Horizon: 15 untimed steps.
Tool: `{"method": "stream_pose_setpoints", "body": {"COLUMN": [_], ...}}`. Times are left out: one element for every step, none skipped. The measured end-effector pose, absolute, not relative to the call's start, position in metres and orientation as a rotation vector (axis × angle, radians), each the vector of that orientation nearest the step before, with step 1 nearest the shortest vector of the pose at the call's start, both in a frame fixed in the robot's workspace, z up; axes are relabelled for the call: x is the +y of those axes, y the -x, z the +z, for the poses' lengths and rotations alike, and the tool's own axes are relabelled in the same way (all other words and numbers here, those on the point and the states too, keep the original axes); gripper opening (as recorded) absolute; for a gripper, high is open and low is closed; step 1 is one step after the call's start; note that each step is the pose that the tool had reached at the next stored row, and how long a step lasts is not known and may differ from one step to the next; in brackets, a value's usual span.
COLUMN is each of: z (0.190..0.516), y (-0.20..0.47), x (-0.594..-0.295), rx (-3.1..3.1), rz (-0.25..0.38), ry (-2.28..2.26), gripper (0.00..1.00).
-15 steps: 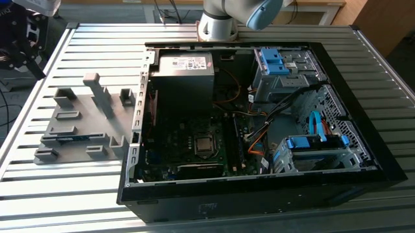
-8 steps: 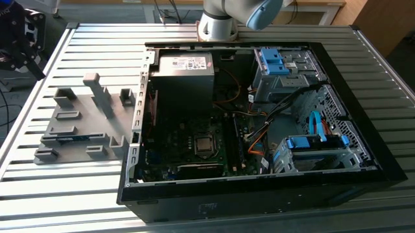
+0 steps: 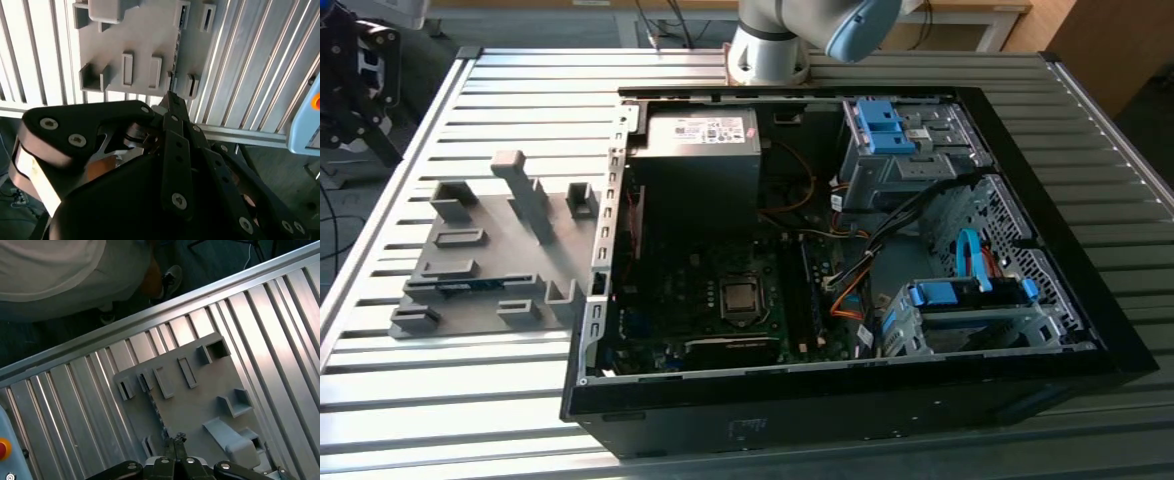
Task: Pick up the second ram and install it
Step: 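Pick up the second ram and move it above second insertion slot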
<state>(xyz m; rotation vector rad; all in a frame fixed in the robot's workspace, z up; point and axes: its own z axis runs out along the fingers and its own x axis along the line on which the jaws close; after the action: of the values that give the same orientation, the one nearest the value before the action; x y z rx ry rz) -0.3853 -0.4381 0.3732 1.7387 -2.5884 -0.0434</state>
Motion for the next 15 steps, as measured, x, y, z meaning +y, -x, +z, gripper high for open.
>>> {"method": "stream_pose_setpoints", "body": {"z": [0.3730, 0.3729, 0.3726, 0.3723, 0.3721, 0.3719, 0.3717, 0.3715, 0.3712, 0.3709, 0.3708, 0.3706, 0.3703, 0.3700, 0.3698], "y": [0.3852, 0.3853, 0.3854, 0.3853, 0.3854, 0.3854, 0.3854, 0.3854, 0.3854, 0.3853, 0.3854, 0.3855, 0.3861, 0.3872, 0.3889], "x": [-0.4381, -0.4381, -0.4381, -0.4381, -0.4381, -0.4381, -0.4381, -0.4381, -0.4381, -0.4381, -0.4381, -0.4381, -0.4381, -0.4378, -0.4374], "rx": [-2.572, -2.556, -2.539, -2.522, -2.505, -2.488, -2.471, -2.454, -2.436, -2.418, -2.403, -2.393, -2.387, -2.385, -2.384], "rz": [-0.043, -0.043, -0.042, -0.042, -0.042, -0.041, -0.041, -0.041, -0.040, -0.040, -0.040, -0.039, -0.039, -0.039, -0.039], "ry": [-1.761, -1.784, -1.809, -1.832, -1.854, -1.876, -1.899, -1.920, -1.942, -1.965, -1.983, -1.995, -2.002, -2.005, -2.006], "gripper": [0.11, 0.11, 0.11, 0.11, 0.11, 0.11, 0.11, 0.11, 0.11, 0.11, 0.11, 0.11, 0.11, 0.11, 0.11]}}
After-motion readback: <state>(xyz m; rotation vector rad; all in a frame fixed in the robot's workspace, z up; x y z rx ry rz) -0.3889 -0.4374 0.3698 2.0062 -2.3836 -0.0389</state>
